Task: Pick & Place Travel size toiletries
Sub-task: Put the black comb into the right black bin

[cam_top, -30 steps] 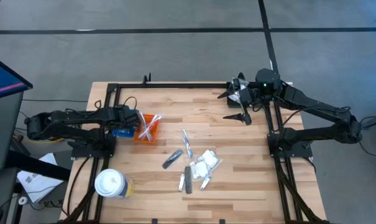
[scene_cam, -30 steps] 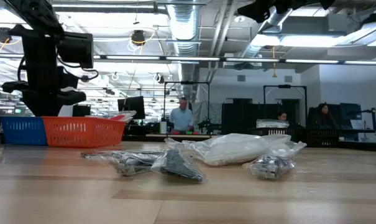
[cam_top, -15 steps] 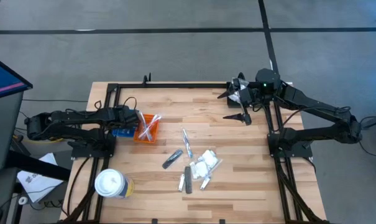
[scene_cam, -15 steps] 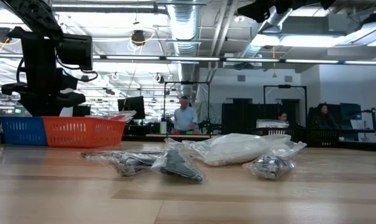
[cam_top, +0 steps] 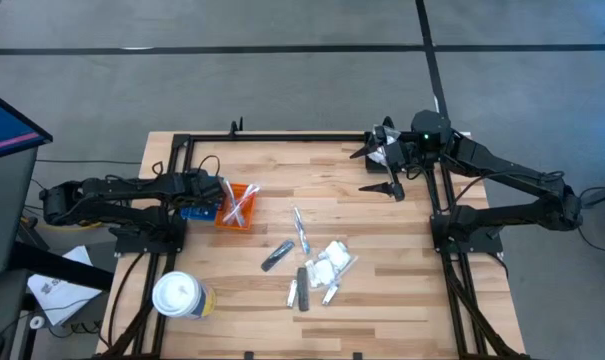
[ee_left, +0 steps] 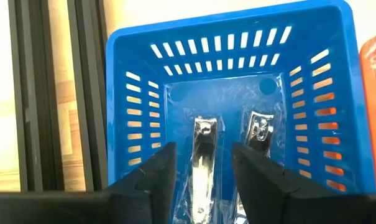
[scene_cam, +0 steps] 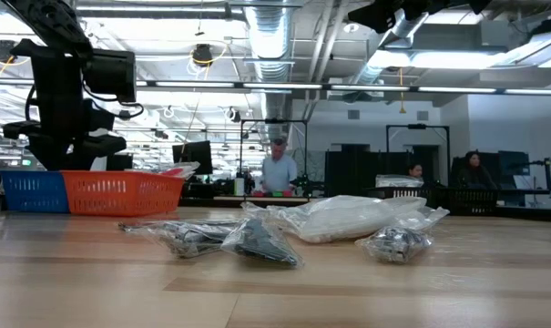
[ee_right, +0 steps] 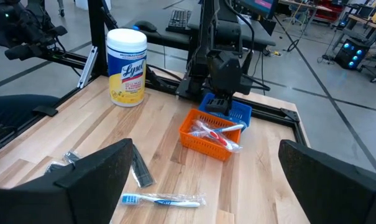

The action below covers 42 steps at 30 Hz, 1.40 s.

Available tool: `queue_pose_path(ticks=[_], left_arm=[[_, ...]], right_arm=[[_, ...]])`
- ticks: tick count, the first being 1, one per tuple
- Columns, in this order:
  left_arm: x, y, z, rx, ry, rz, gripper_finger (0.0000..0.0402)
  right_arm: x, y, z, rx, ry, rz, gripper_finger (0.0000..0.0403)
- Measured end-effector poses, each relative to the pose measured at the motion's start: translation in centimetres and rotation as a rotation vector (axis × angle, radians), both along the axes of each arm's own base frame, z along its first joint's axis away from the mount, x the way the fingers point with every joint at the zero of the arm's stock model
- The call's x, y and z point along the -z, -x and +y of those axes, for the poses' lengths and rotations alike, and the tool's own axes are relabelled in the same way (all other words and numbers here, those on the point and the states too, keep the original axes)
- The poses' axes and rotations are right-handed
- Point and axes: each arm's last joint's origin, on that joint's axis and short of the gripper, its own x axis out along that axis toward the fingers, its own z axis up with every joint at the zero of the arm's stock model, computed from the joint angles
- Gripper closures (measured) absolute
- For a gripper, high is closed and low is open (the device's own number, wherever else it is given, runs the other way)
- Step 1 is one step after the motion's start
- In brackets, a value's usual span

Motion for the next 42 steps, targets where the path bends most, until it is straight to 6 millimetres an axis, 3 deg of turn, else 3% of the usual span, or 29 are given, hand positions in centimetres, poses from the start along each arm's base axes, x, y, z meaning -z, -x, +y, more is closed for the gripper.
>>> queue_pose_path(ticks=[5, 17, 42], left_arm=[[-0.6, -0.4, 0.1, 0.011, -0.006, -0.015, 0.0262], [-5.4, -3.5, -0.5, 0.151, -0.094, -0.153, 0.0284], [-7.0, -6.6, -3.7, 0.351, -0.186, -0.406, 0.0298]], right_arm=[[0.0, 0.0, 0.0, 0.0, 0.0, 0.0, 0.0007], [0.0, 0.0, 0.0, 0.0, 0.0, 0.001, 0.0003], [0.0, 0.0, 0.0, -0.001, 0.003, 0.0, 0.0005]])
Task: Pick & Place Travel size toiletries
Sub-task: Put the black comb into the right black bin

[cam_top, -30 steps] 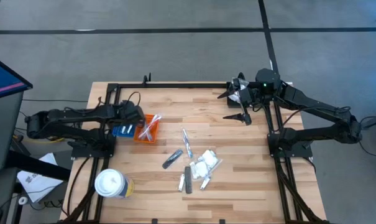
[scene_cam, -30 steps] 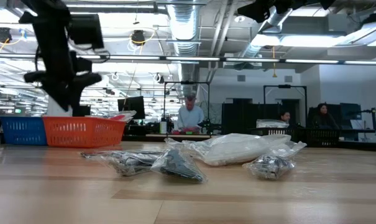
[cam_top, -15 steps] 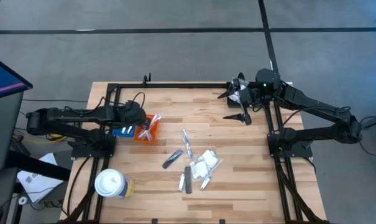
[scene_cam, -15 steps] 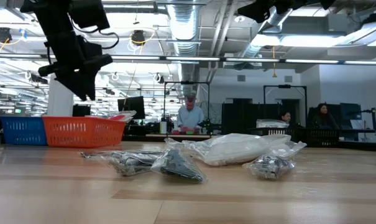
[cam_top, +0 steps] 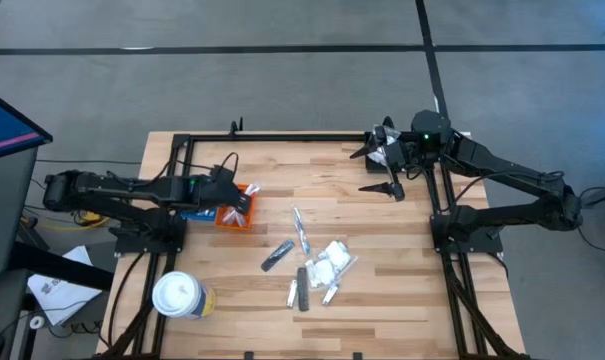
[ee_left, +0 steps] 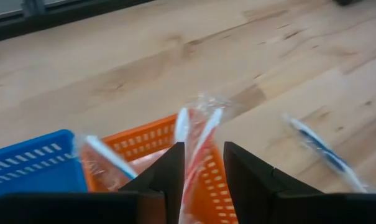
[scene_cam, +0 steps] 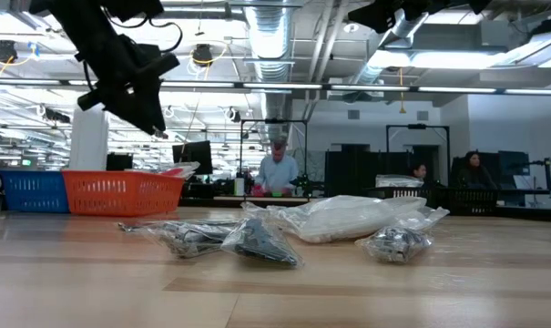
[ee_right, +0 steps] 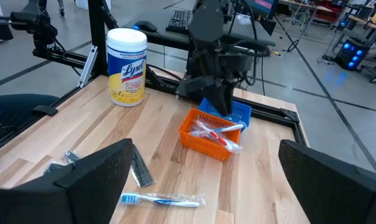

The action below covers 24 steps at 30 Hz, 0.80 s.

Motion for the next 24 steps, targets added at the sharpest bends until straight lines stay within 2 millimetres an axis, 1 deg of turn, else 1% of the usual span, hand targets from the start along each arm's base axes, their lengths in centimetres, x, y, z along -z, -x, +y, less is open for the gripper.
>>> queue_pose_path(ticks=[6, 15, 24], left_arm=[[-0.5, -0.7, -0.8, 0.053, -0.017, -0.073, 0.0298], [-1.9, -2.2, -2.5, 0.176, -0.053, -0.257, 0.0298], [-2.6, -2.7, -4.4, 0.266, -0.049, -0.357, 0.0298]], right_arm=[[0.0, 0.0, 0.0, 0.0, 0.0, 0.0, 0.0003], [0.0, 0.0, 0.0, -0.001, 0.004, -0.001, 0.0004], [0.0, 0.0, 0.0, -0.001, 0.004, -0.001, 0.0005]])
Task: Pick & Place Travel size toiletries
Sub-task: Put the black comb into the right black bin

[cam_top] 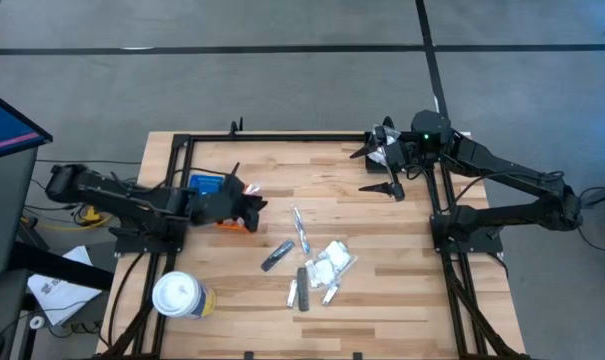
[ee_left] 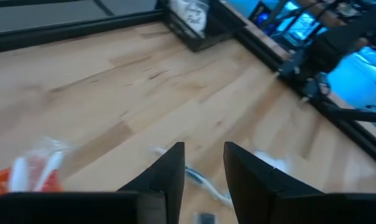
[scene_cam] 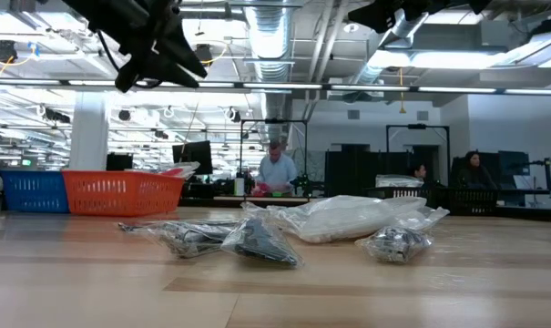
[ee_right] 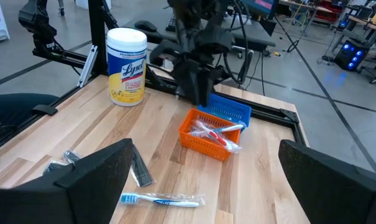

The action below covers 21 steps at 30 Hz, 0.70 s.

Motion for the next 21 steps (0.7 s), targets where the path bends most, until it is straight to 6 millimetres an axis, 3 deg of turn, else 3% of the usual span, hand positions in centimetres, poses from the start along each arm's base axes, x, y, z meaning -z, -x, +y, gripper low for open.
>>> queue_pose_path(ticks=[6, 12, 16, 21], left_arm=[[-0.1, -0.6, -1.8, 0.086, 0.011, -0.048, 0.0298], [0.8, -2.7, -5.0, 0.321, 0.091, -0.116, 0.0298], [2.5, -4.0, -7.4, 0.453, 0.162, -0.111, 0.0298], [6.0, -4.9, -9.5, 0.492, 0.238, 0.004, 0.0307]], right_arm=[[0.0, 0.0, 0.0, 0.0, 0.0, 0.0, 0.0007], [0.1, -0.2, 0.0, -0.011, 0.022, 0.002, 0.0004], [1.0, -1.0, 0.0, -0.031, 0.0, 0.054, 0.0003], [4.4, -3.0, 0.9, -0.148, 0.002, 0.259, 0.0005]])
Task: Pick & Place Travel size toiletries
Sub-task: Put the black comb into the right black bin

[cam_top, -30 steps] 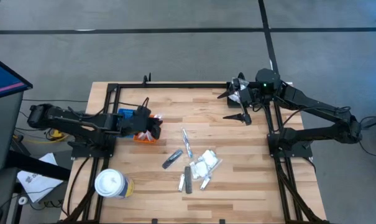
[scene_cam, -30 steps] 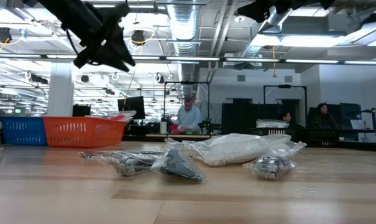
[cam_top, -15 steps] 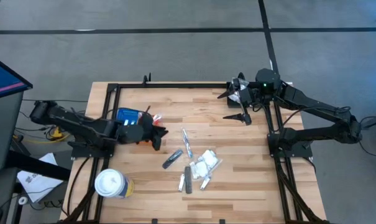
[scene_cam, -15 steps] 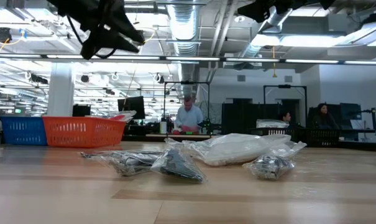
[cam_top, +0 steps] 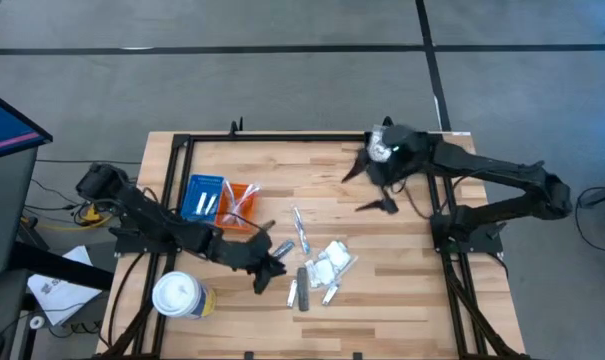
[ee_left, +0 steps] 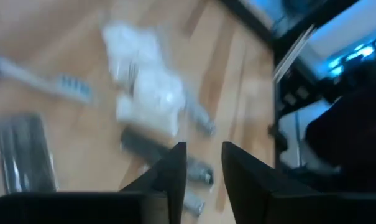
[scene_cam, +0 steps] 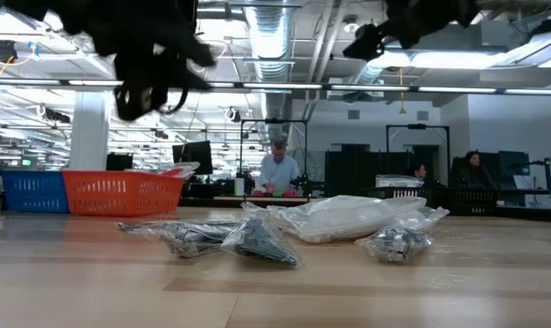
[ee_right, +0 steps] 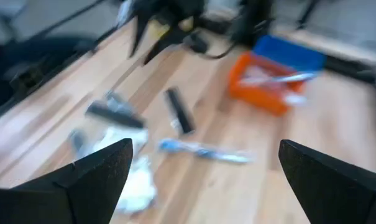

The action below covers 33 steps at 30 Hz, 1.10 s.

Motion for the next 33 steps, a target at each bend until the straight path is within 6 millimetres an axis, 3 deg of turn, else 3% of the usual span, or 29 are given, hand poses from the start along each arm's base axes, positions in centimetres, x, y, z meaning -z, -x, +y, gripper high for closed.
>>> queue_pose_path(ticks=[4, 9, 17, 20, 28, 33], left_arm=[[2.0, -0.1, -1.5, 0.019, 0.006, 0.076, 0.0336], [1.9, -0.5, -3.4, 0.038, -0.068, 0.067, 0.0391], [2.7, 0.4, -3.2, -0.097, -0.208, 0.224, 0.0401], [3.0, 0.9, -3.2, -0.156, -0.219, 0.253, 0.0401], [5.1, 0.7, -3.3, -0.216, -0.334, 0.278, 0.0401], [6.8, 0.6, -3.4, -0.213, -0.398, 0.314, 0.0401]], right_arm=[[1.0, -2.0, 0.9, -0.103, 0.034, 0.075, 0.0005], [2.1, -4.4, 2.1, -0.168, 0.024, 0.123, 0.0005], [7.5, -8.3, 5.3, -0.37, -0.094, 0.24, 0.0006], [9.0, -9.5, 6.9, -0.426, -0.053, 0.297, 0.0005], [7.9, -11.3, 10.0, -0.548, 0.017, 0.139, 0.0006], [7.3, -11.6, 12.1, -0.658, -0.051, 0.054, 0.0006]])
